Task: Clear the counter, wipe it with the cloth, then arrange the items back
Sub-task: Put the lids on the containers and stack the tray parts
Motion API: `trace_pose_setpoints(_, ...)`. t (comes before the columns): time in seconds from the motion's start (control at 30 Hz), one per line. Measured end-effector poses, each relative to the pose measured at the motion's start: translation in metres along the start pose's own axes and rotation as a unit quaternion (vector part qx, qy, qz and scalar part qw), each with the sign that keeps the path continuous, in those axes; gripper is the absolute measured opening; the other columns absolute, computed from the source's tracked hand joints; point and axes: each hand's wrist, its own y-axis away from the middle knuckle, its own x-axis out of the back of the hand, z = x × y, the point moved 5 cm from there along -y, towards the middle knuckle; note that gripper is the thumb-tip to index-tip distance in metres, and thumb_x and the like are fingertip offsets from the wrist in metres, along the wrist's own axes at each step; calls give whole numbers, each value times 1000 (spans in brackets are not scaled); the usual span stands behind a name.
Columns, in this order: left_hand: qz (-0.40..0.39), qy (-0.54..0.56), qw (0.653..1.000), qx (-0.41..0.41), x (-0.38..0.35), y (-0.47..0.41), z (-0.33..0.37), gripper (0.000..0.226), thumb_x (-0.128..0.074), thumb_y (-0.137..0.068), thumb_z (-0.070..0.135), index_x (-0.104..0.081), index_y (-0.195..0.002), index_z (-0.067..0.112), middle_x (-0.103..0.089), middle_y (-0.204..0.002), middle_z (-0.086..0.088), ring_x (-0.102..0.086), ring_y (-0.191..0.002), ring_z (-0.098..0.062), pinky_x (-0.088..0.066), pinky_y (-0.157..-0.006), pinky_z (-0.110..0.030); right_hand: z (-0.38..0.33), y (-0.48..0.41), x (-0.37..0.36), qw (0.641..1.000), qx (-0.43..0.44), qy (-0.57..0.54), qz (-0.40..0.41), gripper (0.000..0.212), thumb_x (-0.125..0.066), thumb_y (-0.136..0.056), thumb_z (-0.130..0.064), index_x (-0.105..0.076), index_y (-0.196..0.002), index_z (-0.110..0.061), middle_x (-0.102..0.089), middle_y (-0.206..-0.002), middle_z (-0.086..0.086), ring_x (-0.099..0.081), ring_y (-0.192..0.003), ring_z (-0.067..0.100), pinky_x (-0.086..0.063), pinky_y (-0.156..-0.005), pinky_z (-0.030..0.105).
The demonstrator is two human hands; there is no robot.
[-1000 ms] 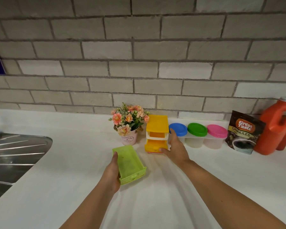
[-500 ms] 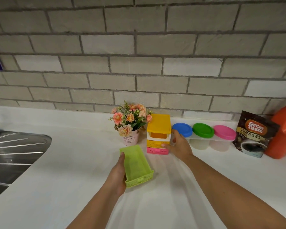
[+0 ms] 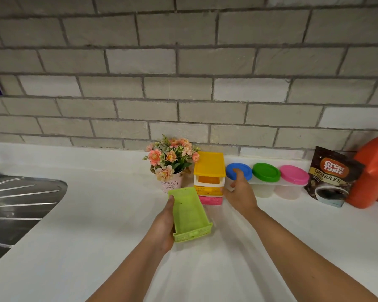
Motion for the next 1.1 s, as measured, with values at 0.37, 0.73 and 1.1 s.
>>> trace_pose_setpoints(0.37, -71, -8, 997, 25, -46, -19, 12, 56, -24, -98, 51, -56, -125, 14, -64, -118, -15, -63, -103, -31, -49, -92, -46, -41, 46, 33, 977, 134, -44, -162, 37, -66, -83, -36, -57, -119, -30, -55, -91, -6, -53, -69, -4, -43, -64, 8)
trace_pose_setpoints(0.73, -81, -13, 996, 38, -64, -34, 25, 56, -21, -97, 52, -51, -130, 19, -66, -109, -12, -65, -90, -27, -54, -64, -35, -38, 54, 19, 971, 147, 96, -163, 38, -67, -78, -48, -66, -103, -19, -53, -93, -5, -50, -79, 11, -48, -76, 31)
trace_pose_setpoints(1.1, 110, -422, 800, -411, -51, -21, 58, 27, -40, -99, 17, -56, -119, 7, -46, -119, -5, -46, -116, -23, -32, -89, -21, -28, 48, 17, 964, 156, 160, -145, 48, -60, -80, -55, -62, -89, -8, -45, -81, -2, -42, -73, 12, -32, -64, 26)
